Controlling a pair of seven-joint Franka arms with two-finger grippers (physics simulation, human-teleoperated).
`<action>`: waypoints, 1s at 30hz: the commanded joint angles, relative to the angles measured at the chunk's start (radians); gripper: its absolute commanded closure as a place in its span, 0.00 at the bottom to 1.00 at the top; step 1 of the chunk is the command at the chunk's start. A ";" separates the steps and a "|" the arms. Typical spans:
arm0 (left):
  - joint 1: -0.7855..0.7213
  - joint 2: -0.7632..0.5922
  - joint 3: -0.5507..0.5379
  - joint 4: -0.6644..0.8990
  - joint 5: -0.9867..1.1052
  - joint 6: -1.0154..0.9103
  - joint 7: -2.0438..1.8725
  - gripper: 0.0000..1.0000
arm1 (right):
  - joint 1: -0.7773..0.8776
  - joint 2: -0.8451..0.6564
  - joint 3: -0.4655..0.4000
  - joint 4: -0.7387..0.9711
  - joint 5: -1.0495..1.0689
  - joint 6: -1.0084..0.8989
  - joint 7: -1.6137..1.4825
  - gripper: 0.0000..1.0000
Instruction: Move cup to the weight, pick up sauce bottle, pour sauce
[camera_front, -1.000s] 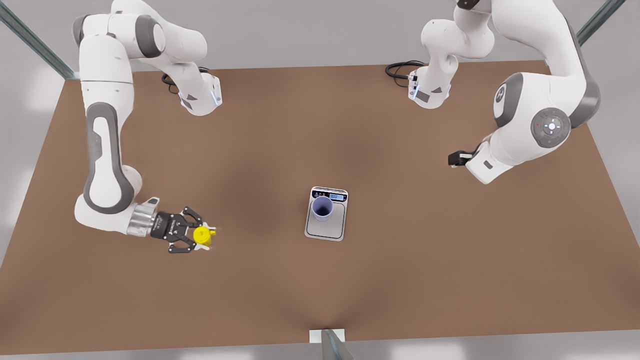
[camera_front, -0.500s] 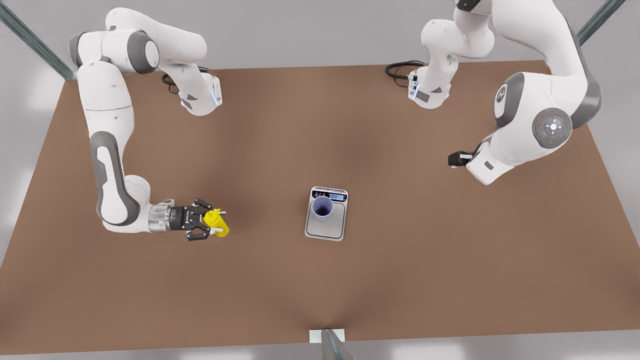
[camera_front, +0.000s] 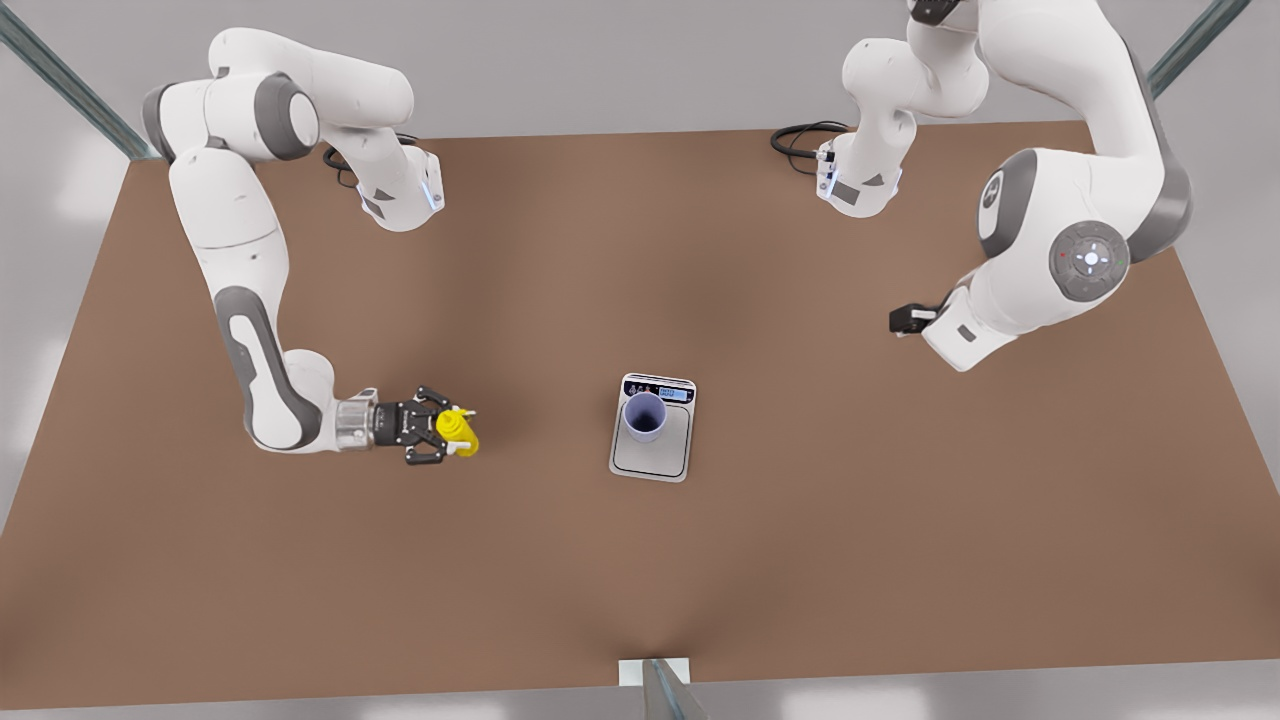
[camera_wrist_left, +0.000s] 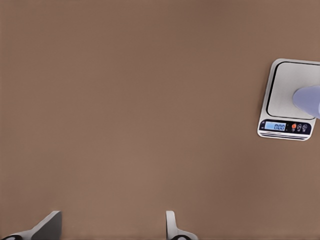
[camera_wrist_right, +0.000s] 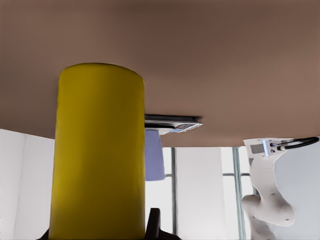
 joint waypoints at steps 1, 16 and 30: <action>0.000 0.000 0.000 0.000 0.002 0.000 0.001 0.00 | 0.000 0.004 0.001 -0.003 0.060 0.025 -0.018 0.69; -0.001 0.001 0.000 0.000 -0.001 0.000 0.000 0.00 | -0.009 0.050 -0.001 -0.003 0.057 0.018 -0.061 0.00; -0.003 0.001 -0.001 0.002 -0.001 -0.002 0.000 0.00 | -0.011 0.056 -0.004 0.020 0.050 0.042 -0.084 0.00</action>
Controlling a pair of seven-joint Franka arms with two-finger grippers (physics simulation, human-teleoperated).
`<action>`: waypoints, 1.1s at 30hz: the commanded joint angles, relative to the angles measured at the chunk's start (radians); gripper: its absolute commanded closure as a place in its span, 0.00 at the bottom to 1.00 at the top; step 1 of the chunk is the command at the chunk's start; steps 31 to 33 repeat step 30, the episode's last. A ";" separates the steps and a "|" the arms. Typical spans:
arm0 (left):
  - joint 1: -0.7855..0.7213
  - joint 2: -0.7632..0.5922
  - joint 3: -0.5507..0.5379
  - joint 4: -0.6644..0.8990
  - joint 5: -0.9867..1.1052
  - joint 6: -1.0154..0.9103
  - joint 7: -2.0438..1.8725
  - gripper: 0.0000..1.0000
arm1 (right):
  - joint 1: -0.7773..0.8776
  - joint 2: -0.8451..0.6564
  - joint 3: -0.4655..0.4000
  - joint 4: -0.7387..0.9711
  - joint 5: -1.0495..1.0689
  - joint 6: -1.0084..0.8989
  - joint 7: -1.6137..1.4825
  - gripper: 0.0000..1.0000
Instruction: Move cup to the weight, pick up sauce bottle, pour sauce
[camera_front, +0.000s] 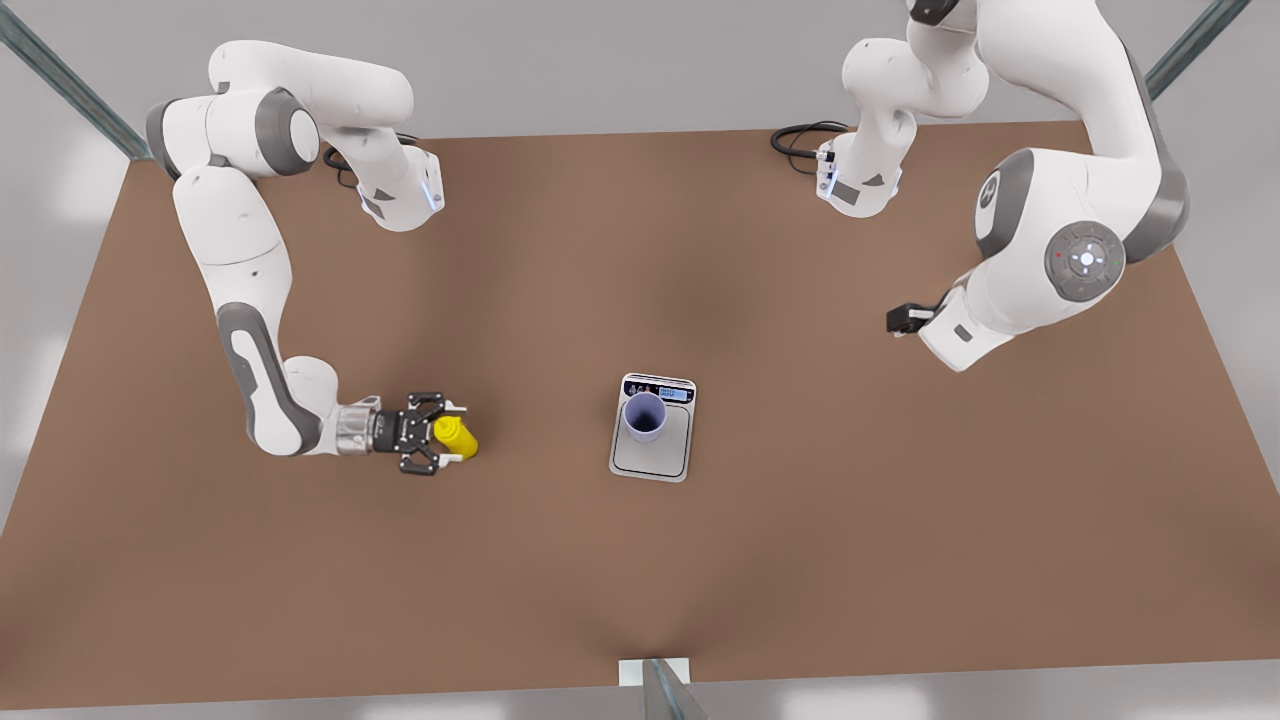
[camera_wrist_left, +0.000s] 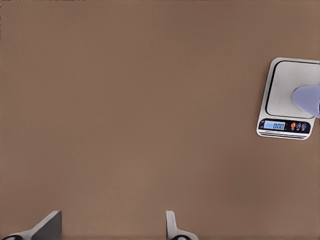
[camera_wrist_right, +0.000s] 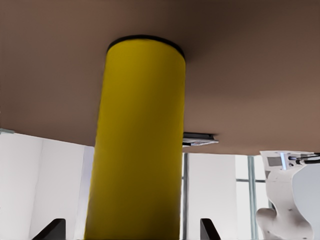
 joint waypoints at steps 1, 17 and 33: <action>-0.001 -0.001 0.000 0.000 0.000 0.000 0.000 0.00 | 0.000 0.000 -0.001 0.000 0.000 0.000 0.000 0.00; -0.002 0.000 0.000 0.000 -0.001 0.002 0.000 0.00 | -0.017 -0.005 -0.119 0.023 -0.124 -0.005 -0.008 0.00; -0.002 -0.001 0.003 0.061 -0.008 -0.046 0.005 0.00 | 0.055 -0.456 -0.019 0.703 -1.447 -0.414 -0.459 0.00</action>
